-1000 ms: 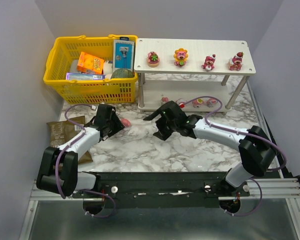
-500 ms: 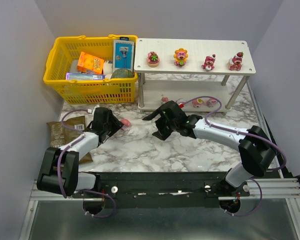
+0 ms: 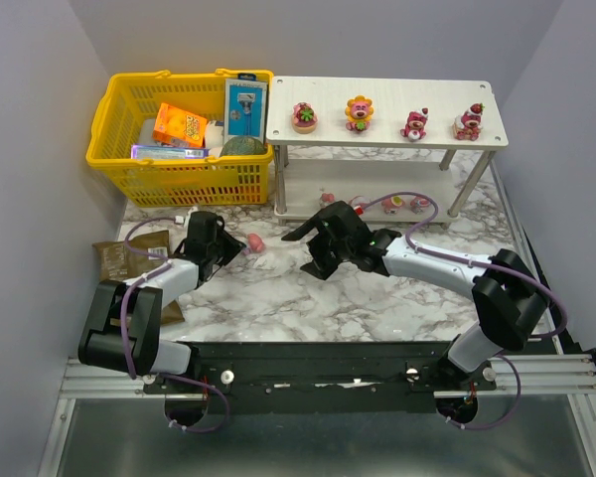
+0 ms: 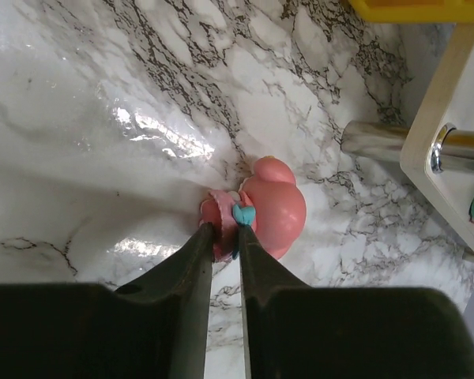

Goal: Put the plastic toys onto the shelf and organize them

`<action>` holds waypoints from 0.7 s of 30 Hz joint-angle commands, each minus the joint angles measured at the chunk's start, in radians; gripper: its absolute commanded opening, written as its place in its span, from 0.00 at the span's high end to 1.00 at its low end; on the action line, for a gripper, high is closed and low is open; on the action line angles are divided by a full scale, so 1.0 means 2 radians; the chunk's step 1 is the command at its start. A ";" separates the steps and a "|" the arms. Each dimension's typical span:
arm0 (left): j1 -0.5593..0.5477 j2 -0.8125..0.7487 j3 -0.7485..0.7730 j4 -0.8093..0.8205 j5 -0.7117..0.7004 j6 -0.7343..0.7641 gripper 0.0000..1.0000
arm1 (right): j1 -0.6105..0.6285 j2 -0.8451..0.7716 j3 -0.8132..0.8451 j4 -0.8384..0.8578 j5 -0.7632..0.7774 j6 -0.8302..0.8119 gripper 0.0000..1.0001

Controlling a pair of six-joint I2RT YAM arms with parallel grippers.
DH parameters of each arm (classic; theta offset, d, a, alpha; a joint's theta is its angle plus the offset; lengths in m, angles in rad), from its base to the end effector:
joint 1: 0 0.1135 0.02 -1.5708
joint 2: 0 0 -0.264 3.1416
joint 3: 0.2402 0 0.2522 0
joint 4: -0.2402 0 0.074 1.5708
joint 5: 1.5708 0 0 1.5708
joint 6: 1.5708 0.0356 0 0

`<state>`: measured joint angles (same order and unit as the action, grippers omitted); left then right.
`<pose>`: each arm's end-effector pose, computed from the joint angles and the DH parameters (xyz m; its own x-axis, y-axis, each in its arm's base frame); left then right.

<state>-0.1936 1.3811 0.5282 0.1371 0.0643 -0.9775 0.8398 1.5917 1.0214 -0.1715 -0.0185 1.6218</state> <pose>0.2539 -0.0521 0.1559 -0.5587 -0.7336 -0.3869 -0.4000 0.6470 -0.6492 0.2298 0.2572 0.2217 -0.7295 0.6821 0.0501 0.4889 0.4688 0.7357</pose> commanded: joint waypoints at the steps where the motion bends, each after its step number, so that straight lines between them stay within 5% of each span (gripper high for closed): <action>1: 0.001 0.013 0.001 -0.018 0.002 0.003 0.81 | 0.000 0.007 -0.008 0.011 -0.008 0.000 0.04; 6: 0.001 0.006 0.006 -0.033 0.002 0.012 1.00 | 0.000 0.006 -0.010 0.016 -0.010 0.000 0.04; 21: 0.002 -0.019 0.046 -0.121 0.087 0.063 1.00 | -0.001 0.019 -0.015 0.028 -0.028 -0.032 0.05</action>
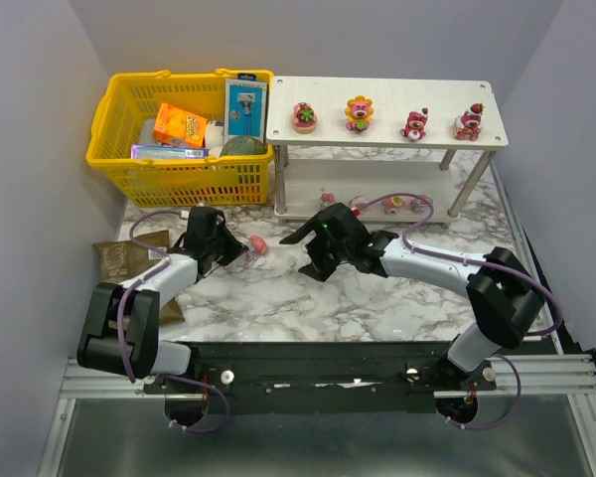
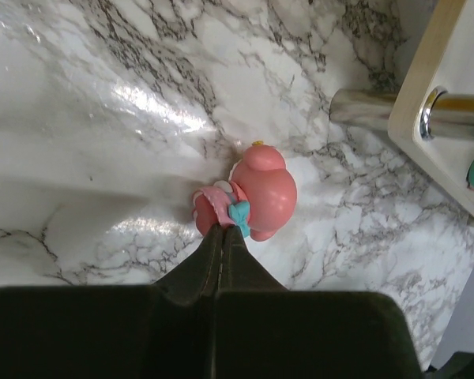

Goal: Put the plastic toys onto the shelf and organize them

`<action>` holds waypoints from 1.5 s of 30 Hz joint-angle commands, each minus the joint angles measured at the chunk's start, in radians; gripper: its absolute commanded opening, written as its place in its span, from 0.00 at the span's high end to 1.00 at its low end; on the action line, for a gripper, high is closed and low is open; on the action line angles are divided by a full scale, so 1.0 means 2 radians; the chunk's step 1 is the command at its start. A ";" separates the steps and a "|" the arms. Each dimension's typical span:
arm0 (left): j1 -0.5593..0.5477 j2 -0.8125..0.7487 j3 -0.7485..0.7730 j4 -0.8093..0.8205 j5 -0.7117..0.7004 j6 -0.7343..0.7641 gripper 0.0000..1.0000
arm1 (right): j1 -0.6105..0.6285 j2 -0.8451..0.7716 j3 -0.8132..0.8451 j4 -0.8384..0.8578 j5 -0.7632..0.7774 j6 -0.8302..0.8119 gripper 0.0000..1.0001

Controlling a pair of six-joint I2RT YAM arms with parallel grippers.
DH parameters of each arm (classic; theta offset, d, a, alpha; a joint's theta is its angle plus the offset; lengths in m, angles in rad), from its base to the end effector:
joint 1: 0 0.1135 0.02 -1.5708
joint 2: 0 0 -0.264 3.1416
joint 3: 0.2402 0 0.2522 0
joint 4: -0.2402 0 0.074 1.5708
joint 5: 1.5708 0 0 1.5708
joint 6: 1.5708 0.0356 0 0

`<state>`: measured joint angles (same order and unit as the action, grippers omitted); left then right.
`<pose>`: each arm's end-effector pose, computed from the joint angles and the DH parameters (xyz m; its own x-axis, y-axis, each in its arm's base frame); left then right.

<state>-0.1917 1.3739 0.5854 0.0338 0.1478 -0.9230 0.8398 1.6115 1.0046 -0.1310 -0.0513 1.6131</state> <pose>0.2573 -0.0553 0.1661 -0.6401 -0.6792 -0.3591 -0.3590 0.6777 -0.6418 0.2305 0.2597 0.2132 -0.7492 0.6591 0.0658 0.4812 0.4734 0.7378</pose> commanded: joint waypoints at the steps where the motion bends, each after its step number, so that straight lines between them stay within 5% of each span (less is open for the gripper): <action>1: 0.001 -0.019 0.019 -0.077 0.050 0.038 1.00 | -0.002 0.011 -0.005 0.008 -0.010 -0.034 0.05; 8: 0.002 -0.046 0.024 -0.096 0.160 0.060 1.00 | -0.013 0.020 -0.008 0.036 -0.023 -0.125 0.05; 13: 0.002 -0.070 0.042 -0.124 0.227 0.082 1.00 | -0.023 0.019 -0.060 0.170 -0.083 -0.174 0.10; 22: 0.002 -0.071 0.052 -0.163 0.228 0.096 1.00 | -0.033 0.061 -0.077 0.256 -0.155 -0.192 0.14; 36: 0.003 -0.108 0.094 -0.174 0.339 0.092 1.00 | -0.036 0.043 -0.118 0.396 -0.191 -0.230 0.14; 45: 0.003 -0.129 0.125 -0.173 0.392 0.070 1.00 | -0.044 0.061 -0.184 0.687 -0.233 -0.141 0.19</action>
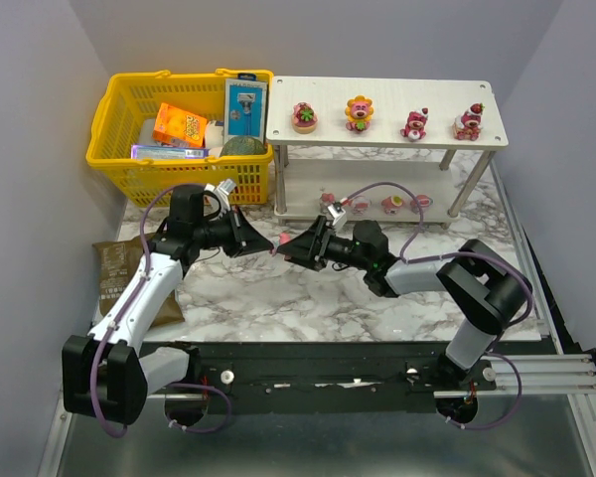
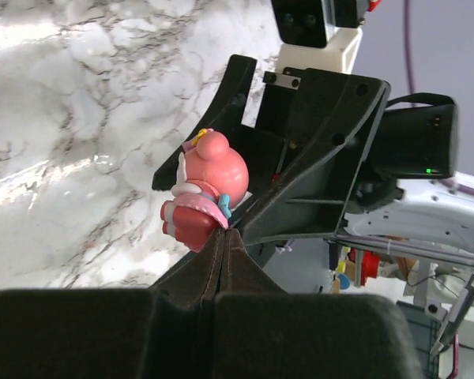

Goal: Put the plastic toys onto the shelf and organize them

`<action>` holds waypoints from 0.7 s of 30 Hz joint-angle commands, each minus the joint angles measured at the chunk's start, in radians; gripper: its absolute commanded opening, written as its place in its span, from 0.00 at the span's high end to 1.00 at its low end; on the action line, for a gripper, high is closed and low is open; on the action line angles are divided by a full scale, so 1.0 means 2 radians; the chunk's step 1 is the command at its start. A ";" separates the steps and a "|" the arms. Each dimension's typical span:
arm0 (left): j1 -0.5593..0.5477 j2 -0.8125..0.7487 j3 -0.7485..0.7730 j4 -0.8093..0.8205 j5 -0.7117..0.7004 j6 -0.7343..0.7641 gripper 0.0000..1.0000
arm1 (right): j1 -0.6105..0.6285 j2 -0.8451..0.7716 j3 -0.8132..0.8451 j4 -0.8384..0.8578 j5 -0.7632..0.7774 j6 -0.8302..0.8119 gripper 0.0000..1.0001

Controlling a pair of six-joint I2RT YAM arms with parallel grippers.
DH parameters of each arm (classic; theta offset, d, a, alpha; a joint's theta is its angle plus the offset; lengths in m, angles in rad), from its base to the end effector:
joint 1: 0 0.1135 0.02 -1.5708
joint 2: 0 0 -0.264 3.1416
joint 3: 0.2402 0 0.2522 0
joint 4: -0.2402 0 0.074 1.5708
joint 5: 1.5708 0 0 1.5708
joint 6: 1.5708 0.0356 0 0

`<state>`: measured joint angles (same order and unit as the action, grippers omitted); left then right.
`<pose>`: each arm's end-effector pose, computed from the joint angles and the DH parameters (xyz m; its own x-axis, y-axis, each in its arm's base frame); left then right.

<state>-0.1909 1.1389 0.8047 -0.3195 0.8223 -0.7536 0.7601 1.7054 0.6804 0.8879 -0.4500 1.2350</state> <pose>0.2293 -0.0709 0.2699 -0.9145 -0.2975 -0.2740 0.1021 0.4857 -0.8681 0.2350 0.2447 0.1824 -0.9132 0.3049 -0.2703 -0.2138 0.2061 0.9549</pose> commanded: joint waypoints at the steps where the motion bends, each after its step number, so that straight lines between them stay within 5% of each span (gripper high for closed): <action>1: 0.003 -0.013 0.013 0.006 0.058 -0.016 1.00 | -0.004 0.019 -0.022 0.217 -0.037 0.054 0.20; 12: 0.003 -0.023 0.007 0.025 0.081 -0.037 1.00 | -0.007 0.011 -0.023 0.212 -0.038 0.044 0.20; 21: 0.003 -0.023 0.005 0.026 0.081 -0.039 1.00 | -0.007 -0.013 -0.038 0.190 -0.018 0.032 0.50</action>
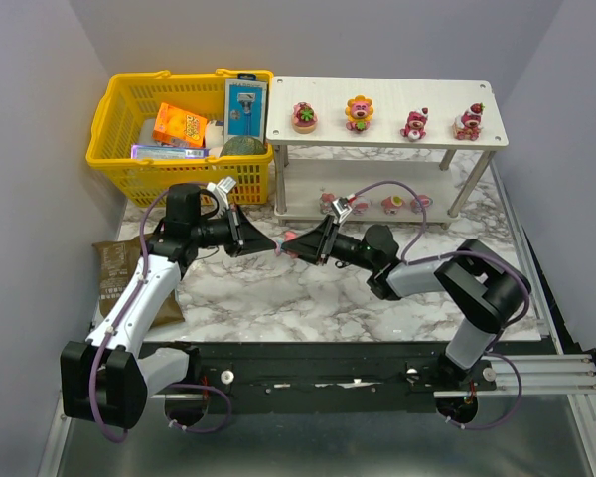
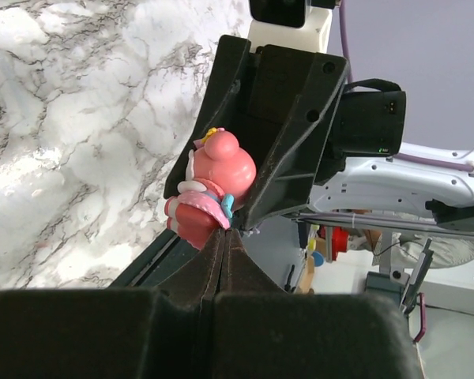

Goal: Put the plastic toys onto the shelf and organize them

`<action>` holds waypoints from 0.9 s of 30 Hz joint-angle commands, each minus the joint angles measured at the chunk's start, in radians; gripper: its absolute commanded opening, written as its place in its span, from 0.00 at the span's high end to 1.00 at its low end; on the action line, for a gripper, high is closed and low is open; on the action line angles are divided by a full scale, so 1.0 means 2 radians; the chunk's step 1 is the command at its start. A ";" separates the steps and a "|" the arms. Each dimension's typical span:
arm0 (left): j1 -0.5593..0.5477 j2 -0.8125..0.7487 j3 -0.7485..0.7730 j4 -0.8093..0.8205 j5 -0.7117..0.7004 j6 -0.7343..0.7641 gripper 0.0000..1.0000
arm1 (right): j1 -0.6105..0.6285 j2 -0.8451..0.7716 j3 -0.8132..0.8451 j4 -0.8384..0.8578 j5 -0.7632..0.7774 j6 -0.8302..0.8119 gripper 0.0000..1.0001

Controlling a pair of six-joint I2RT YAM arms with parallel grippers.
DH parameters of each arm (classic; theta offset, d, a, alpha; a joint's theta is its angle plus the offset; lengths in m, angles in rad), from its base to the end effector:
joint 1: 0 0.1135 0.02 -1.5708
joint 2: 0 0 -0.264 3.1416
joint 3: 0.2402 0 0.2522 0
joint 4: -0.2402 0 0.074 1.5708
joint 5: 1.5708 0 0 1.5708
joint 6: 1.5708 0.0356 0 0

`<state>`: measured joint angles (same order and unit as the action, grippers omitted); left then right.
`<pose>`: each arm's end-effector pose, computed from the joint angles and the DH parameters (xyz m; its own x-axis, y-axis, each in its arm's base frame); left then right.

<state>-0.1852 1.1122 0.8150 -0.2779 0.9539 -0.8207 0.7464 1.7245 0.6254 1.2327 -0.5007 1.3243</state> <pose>0.2249 -0.0717 0.2844 -0.9346 -0.2555 -0.2475 0.1401 0.3750 -0.9164 0.2303 0.2363 0.1975 -0.8925 0.3334 -0.3038 -0.3254 -0.0094 0.9455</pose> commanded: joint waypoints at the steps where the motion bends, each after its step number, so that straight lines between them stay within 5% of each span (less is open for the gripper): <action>1: 0.000 -0.008 -0.002 0.004 0.014 -0.005 1.00 | -0.001 -0.025 -0.011 0.004 0.008 -0.016 0.60; 6: 0.000 -0.002 0.004 -0.028 -0.004 0.026 1.00 | 0.000 -0.074 0.003 -0.114 0.028 -0.081 0.83; 8: 0.000 -0.002 0.008 -0.050 -0.023 0.046 0.88 | 0.000 -0.093 0.009 -0.198 0.045 -0.106 0.89; 10: 0.000 -0.005 0.010 -0.057 -0.038 0.054 0.67 | 0.003 -0.115 0.020 -0.278 0.058 -0.140 0.94; 12: 0.000 -0.005 0.012 -0.070 -0.053 0.064 0.31 | 0.007 -0.128 0.029 -0.332 0.089 -0.173 0.98; 15: 0.000 -0.009 0.016 -0.088 -0.092 0.077 0.07 | 0.024 -0.148 0.065 -0.471 0.157 -0.219 0.99; 19: 0.000 -0.018 0.011 -0.097 -0.145 0.089 0.01 | 0.070 -0.143 0.136 -0.685 0.283 -0.263 0.99; 27: 0.000 -0.021 -0.025 -0.095 -0.251 0.081 0.01 | 0.131 -0.062 0.184 -0.803 0.409 -0.256 0.99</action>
<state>-0.1890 1.0855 0.8127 -0.4534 0.6064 -0.6662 0.9642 1.5021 0.9436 -0.1295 0.1204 0.8417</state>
